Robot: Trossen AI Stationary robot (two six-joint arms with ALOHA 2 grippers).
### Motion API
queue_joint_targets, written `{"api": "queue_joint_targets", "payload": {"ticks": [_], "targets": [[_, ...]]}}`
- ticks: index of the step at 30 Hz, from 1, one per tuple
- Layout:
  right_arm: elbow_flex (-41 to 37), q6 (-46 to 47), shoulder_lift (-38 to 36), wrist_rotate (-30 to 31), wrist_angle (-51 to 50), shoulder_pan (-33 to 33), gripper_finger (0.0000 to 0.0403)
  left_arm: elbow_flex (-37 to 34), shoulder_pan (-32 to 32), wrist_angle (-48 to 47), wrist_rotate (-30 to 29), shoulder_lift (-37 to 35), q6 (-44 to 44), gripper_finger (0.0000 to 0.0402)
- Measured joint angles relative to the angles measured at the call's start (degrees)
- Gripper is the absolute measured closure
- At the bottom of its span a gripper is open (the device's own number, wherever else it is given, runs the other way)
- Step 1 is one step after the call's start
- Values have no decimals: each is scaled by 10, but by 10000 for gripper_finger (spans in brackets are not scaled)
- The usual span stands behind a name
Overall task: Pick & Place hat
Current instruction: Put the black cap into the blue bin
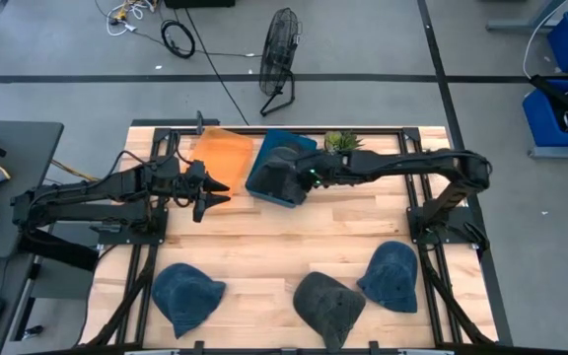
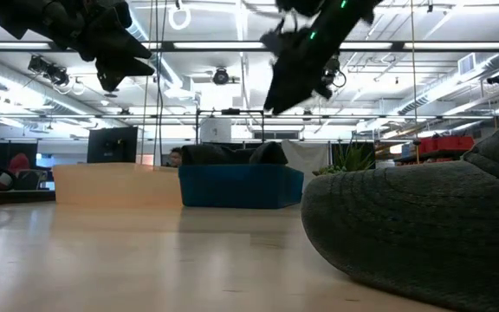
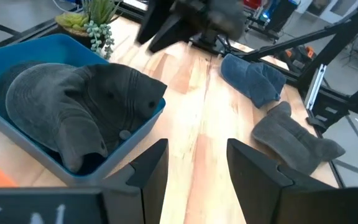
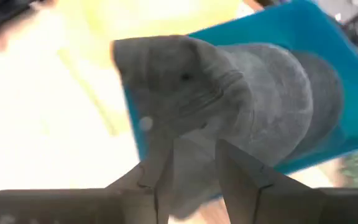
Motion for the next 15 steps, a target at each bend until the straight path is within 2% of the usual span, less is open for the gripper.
{"api": "queue_joint_targets", "payload": {"ticks": [4,7,11,15], "targets": [[15,-33,-53,0,-94,32,288,0,0,-5,0,0,-1,232],[17,-25,-99,0,-174,65,291,0,0,-9,0,0,-1,232],[17,14,-145,9,-280,112,287,0,0,-9,0,0,2,232],[16,76,-161,14,-332,155,272,0,0,-4,0,0,2,232]]}}
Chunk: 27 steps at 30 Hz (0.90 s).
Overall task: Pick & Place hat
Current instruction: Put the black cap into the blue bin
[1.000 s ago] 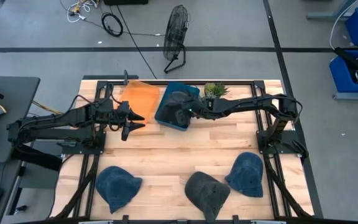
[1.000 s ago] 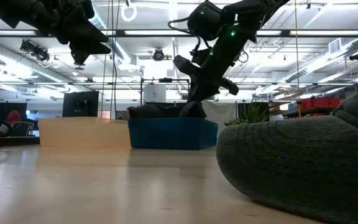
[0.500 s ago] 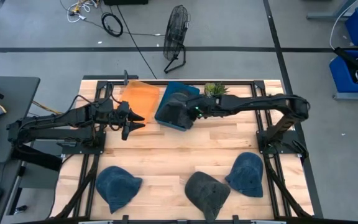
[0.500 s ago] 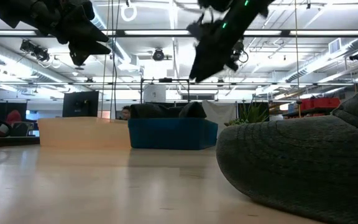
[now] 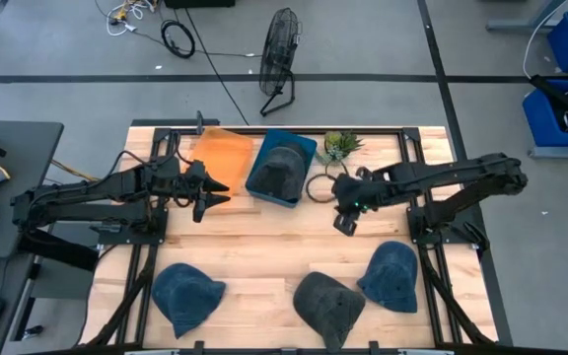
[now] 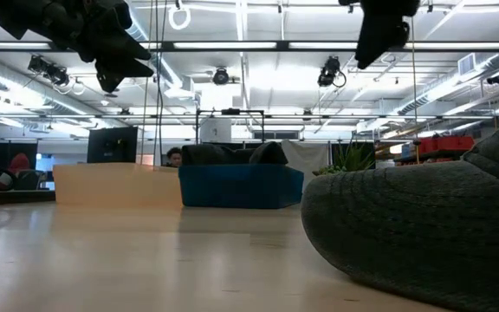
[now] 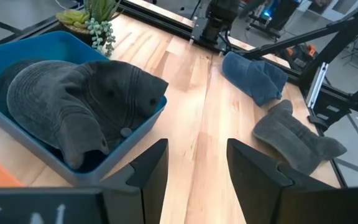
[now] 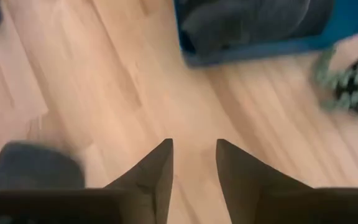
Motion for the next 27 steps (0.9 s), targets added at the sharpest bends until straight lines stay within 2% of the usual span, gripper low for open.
{"api": "queue_joint_targets", "payload": {"ticks": [7,9,13,15,22,27], "targets": [[-35,0,23,-67,18,59,223,0,0,6,0,0,0,232],[-52,-11,30,-113,38,75,209,0,0,6,0,0,1,232],[-93,-27,48,-242,105,113,192,0,0,6,0,0,1,232],[-116,-23,58,-274,154,135,189,0,0,6,0,0,1,232],[-177,66,100,-258,252,188,188,0,0,6,-6,0,14,232],[-195,77,133,-243,326,217,188,0,0,6,-35,0,18,232]]}}
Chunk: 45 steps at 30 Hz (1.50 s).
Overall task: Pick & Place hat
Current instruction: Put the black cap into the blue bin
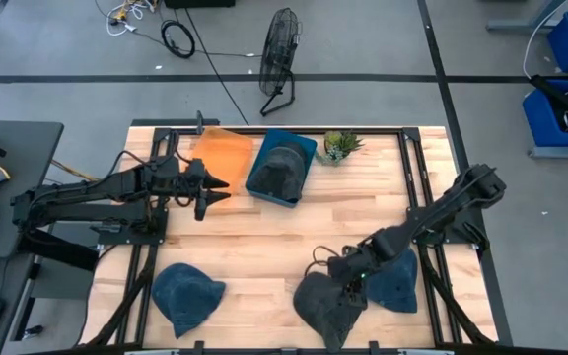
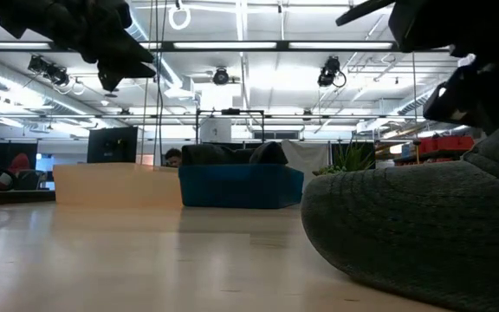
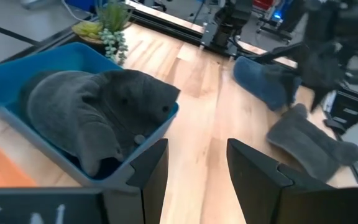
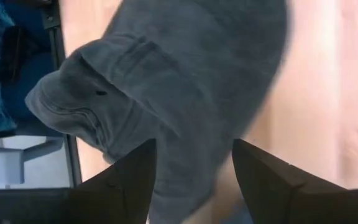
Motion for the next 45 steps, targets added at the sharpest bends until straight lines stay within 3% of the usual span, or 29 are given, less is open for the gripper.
{"api": "queue_joint_targets", "payload": {"ticks": [7,11,17,21,25,27,29,32,34,37,41,45], "targets": [[0,-25,45,24,41,25,190,0,0,3,-16,0,-3,232],[0,-46,67,59,36,30,214,0,0,4,-16,0,-3,232],[0,-63,73,146,39,25,314,0,0,4,-16,0,-3,232],[0,-43,63,163,44,17,386,0,0,4,-16,0,-3,232],[1,-33,32,169,76,7,374,0,0,4,-16,0,-3,232],[12,-33,9,202,79,-2,370,0,0,4,-16,0,-3,232],[22,-47,-15,263,78,-13,370,0,0,4,-16,0,-3,232],[30,-53,-52,401,81,-37,379,0,0,4,-16,0,-3,232],[30,-26,-72,492,85,-63,383,0,0,4,-16,0,-2,232],[30,31,-90,578,86,-116,381,0,0,4,-16,0,-2,232],[30,97,-90,592,122,-197,363,0,0,5,-16,0,-1,232],[30,106,-67,524,169,-270,353,0,0,12,-16,0,-1,232]]}}
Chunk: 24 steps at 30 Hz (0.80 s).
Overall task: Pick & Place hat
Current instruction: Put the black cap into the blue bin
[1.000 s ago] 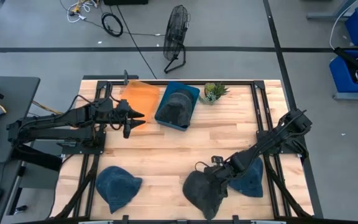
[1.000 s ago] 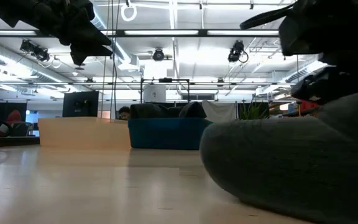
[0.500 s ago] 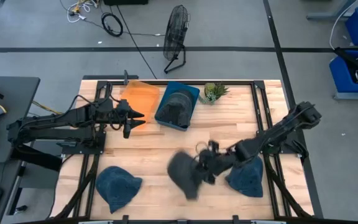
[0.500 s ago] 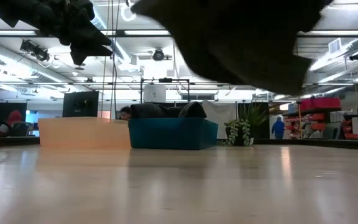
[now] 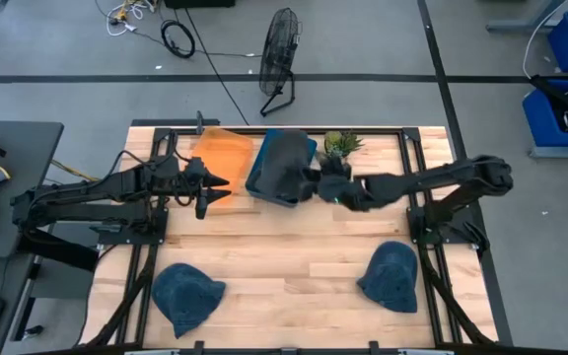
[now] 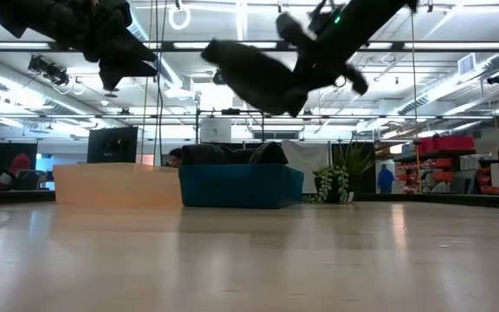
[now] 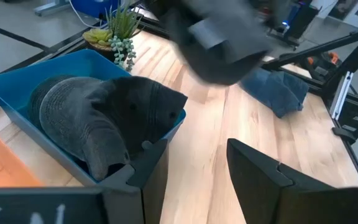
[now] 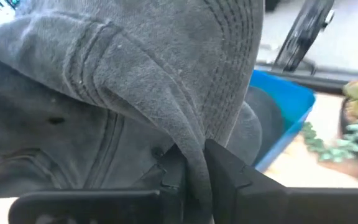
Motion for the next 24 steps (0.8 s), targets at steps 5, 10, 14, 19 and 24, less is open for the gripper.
{"api": "queue_joint_targets", "payload": {"ticks": [5,10,14,19,24], "targets": [[0,39,29,-66,11,-58,357,0,0,4,0,0,0,232],[0,76,62,-83,39,-84,360,0,0,7,0,0,0,232],[0,86,93,-141,86,-94,360,0,0,9,0,0,0,232],[0,108,122,-153,83,-98,360,0,0,11,0,0,0,232],[1,136,139,-156,42,-114,359,0,0,11,0,0,0,232]]}}
